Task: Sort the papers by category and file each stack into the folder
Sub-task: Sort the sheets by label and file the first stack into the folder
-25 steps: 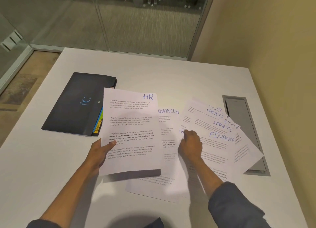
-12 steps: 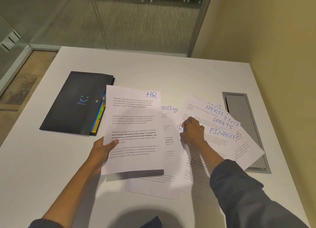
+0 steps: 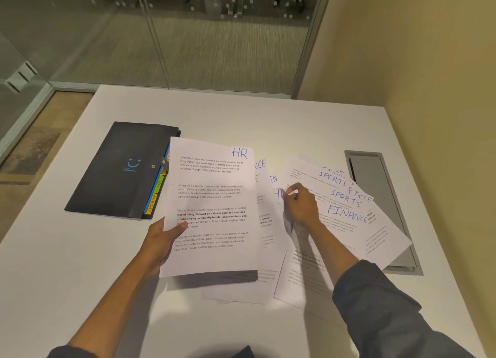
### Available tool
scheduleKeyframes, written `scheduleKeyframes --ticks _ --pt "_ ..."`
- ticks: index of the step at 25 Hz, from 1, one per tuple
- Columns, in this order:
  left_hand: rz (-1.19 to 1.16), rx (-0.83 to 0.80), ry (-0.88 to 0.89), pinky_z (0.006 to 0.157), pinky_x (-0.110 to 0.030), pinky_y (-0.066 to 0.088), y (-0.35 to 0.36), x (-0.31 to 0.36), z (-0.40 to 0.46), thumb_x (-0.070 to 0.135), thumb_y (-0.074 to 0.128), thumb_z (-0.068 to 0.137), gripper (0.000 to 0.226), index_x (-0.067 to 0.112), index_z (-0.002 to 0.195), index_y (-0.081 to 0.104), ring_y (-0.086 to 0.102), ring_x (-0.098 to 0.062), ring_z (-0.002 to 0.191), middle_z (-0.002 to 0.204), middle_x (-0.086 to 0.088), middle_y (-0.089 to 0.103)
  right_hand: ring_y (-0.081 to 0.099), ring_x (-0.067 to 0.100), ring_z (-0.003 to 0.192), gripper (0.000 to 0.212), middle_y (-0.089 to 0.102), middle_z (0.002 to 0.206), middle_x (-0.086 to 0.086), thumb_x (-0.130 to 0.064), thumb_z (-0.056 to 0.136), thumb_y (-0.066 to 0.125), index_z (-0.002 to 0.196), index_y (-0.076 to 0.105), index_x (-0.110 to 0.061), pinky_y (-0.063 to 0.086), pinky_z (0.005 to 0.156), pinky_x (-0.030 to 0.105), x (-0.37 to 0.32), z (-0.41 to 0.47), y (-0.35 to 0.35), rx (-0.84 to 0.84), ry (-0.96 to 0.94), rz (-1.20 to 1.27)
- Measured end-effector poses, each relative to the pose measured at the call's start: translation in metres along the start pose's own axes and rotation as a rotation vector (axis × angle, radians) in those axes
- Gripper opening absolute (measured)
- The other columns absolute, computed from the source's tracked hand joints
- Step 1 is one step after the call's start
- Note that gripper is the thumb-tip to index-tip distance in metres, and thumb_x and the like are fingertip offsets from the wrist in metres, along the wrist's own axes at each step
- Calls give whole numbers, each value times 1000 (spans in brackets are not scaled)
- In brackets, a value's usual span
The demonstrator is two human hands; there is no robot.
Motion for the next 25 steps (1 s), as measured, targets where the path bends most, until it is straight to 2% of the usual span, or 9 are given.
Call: scheduleKeyframes --ticks 2,4,8,12,14,16,19,23,25 --pt "5 5 11 75 -38 55 0 2 -1 8 55 95 24 17 117 60 68 -27 95 104 -3 71 49 6 48 11 59 59 -6 -22 94 63 103 58 -18 36 52 23 -8 -5 -22 101 22 237" --pt "-3 7 20 77 -39 55 0 3 -3 8 55 95 20 20 110 63 68 -26 94 103 -1 71 56 8 58 23 64 72 -3 -17 88 72 108 59 -18 43 52 20 1 -17 -26 53 152 398" --pt "-24 -12 42 85 -44 54 5 7 -10 9 56 95 23 25 109 63 68 -26 99 108 -1 72 62 19 59 12 66 68 5 8 86 62 91 69 0 49 46 15 21 -41 -18 -44 199 321" --pt "-45 -43 78 85 -42 53 11 14 -21 8 55 95 26 29 108 63 68 -21 98 106 5 72 70 18 75 13 71 85 1 -5 88 66 95 68 -17 59 67 28 25 -40 -22 -22 133 234" --pt "-50 -46 96 80 -39 55 10 17 -25 8 56 95 29 29 112 63 69 -20 97 106 6 73 67 20 85 18 68 96 1 -16 85 69 103 65 -18 54 69 27 33 -46 -6 -113 154 129" --pt "-44 -38 101 76 -37 56 8 17 -28 8 56 95 31 25 120 60 70 -21 97 107 5 73 58 18 78 3 60 84 -6 -22 84 64 85 61 -24 44 65 26 34 -51 13 -177 109 -124" --pt "-12 -6 82 69 -35 56 4 9 -32 11 57 95 29 25 120 59 69 -25 95 106 4 71 34 14 59 32 34 65 -8 -24 82 56 63 31 -24 25 53 27 34 -51 35 -176 119 -272" --pt "28 19 58 66 -33 55 -1 1 -28 12 57 95 28 22 121 59 70 -27 93 104 2 72 54 21 78 23 53 88 1 -37 86 58 85 51 -15 42 69 30 26 -43 48 -131 197 -400" --pt "30 20 48 67 -34 55 -1 -1 -25 12 57 95 27 23 120 60 70 -27 93 104 1 72 58 24 103 41 57 111 5 -43 87 60 112 54 -11 44 86 35 24 -38 55 -121 199 -537"
Point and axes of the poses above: each hand's wrist, its own z-axis towards the middle knuckle, its own y-axis out of the palm, x = y × z, the point moved 8 cm from there along z, towards the middle knuckle
